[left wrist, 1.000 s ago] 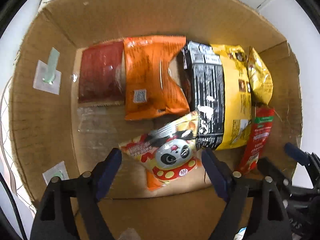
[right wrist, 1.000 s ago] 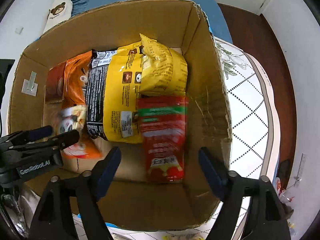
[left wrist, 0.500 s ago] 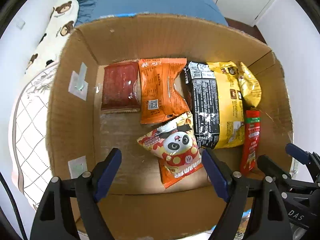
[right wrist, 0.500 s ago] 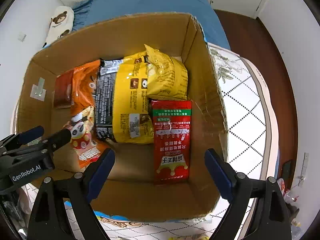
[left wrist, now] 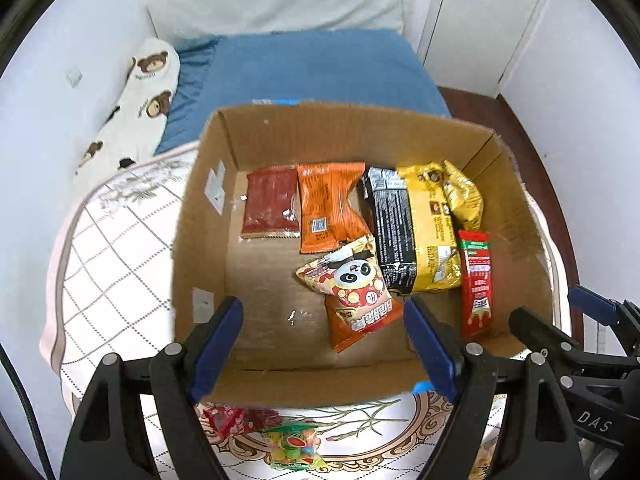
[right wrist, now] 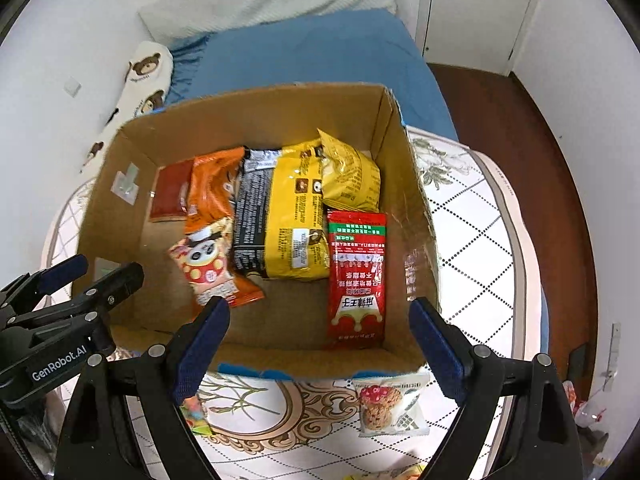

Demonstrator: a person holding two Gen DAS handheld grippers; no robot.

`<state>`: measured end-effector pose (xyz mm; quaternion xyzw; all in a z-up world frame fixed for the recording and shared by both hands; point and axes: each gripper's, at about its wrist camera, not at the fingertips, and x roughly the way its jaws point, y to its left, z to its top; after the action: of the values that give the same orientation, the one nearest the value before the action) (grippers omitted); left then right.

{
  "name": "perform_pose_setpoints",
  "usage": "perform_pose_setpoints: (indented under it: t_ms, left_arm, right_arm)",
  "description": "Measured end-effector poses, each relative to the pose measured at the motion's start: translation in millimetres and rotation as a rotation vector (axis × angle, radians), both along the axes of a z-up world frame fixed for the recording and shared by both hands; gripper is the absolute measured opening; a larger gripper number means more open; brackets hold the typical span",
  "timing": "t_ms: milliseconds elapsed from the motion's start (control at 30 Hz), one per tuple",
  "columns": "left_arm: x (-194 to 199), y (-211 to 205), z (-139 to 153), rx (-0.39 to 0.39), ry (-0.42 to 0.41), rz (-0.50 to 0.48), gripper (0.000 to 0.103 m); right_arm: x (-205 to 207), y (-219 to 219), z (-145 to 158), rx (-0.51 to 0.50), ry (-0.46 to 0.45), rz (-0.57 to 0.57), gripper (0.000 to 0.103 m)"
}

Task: Organize snacks
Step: 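Lift both tools out of the box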

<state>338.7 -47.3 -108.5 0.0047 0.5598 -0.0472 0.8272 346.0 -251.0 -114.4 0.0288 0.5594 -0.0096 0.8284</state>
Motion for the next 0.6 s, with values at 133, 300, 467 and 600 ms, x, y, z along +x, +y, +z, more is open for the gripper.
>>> perform_pose_setpoints:
  t_ms: [133, 300, 467, 600]
  left_arm:
    - [-17.7, 0.9, 21.5, 0.002, -0.054, -0.010, 0.082]
    - [-39.7, 3.6, 39.0, -0.001, -0.106, -0.019, 0.082]
    - [-61.0, 9.1, 43.3, -0.006, -0.123, -0.015, 0.082]
    - [-84.1, 10.7, 40.8, -0.013, -0.116, -0.029, 0.082]
  right_arm:
    - [-16.8, 6.0, 16.3, 0.017, -0.041, 0.010, 0.093]
    - [-37.0, 14.2, 35.1, 0.021, -0.093, 0.020, 0.093]
    - [-61.3, 13.6, 45.6, 0.057, -0.133, 0.002, 0.093]
    - [-87.9, 10.0, 44.2, 0.101, -0.123, -0.010, 0.093]
